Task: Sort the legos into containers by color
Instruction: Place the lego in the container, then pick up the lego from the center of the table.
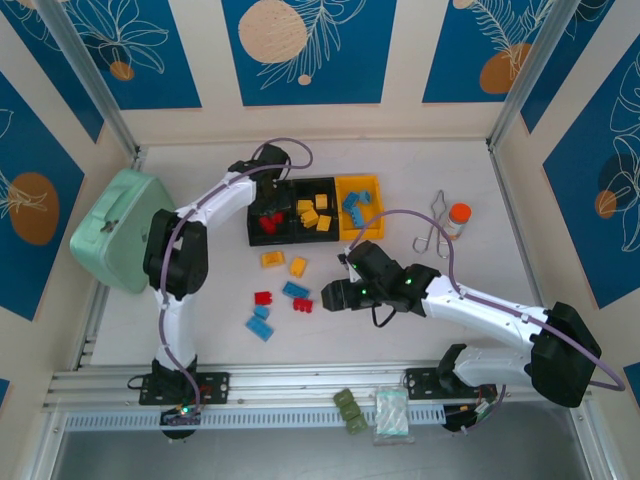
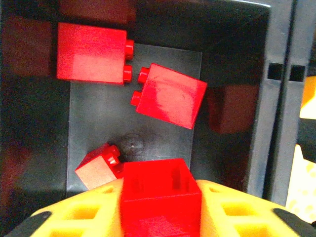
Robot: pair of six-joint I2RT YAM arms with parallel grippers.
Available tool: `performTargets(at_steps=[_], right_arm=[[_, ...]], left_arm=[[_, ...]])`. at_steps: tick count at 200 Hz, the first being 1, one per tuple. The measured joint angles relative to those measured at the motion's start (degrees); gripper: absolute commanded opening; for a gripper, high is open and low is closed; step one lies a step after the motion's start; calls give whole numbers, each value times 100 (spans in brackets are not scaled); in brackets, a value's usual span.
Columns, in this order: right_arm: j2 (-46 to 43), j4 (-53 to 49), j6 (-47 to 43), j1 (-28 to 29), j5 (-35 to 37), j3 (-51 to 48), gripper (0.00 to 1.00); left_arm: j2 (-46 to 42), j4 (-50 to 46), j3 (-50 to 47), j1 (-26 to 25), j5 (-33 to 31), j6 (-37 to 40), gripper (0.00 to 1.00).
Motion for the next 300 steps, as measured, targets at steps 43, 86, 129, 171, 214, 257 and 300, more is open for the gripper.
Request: performTargets(at_steps=[43, 86, 129, 171, 214, 257, 300], right_arm=[[-33, -15, 22, 4, 15, 0, 64], [-33, -55, 22, 37, 85, 11, 64], [-4, -251, 70, 35, 227, 184, 65], [549, -557, 229, 37, 466, 780, 72], [1646, -935, 463, 74, 765, 1840, 77], [2918, -1235, 667, 76, 905, 2924, 77], [3963, -1552, 850, 57, 931, 3891, 75]], left_arm=[[-2, 7, 20, 0, 63, 22, 51], [-415, 166, -269, 0, 234, 20, 51], [-1919, 608, -1539, 0, 726, 28, 53], [-3388, 776, -3143, 0, 1360, 212, 59], [-5084, 730, -4948, -2, 1742, 258, 66], [-6461, 509, -6039, 0, 1843, 28, 69], [-7434, 334, -6647, -2, 1912, -308, 71]])
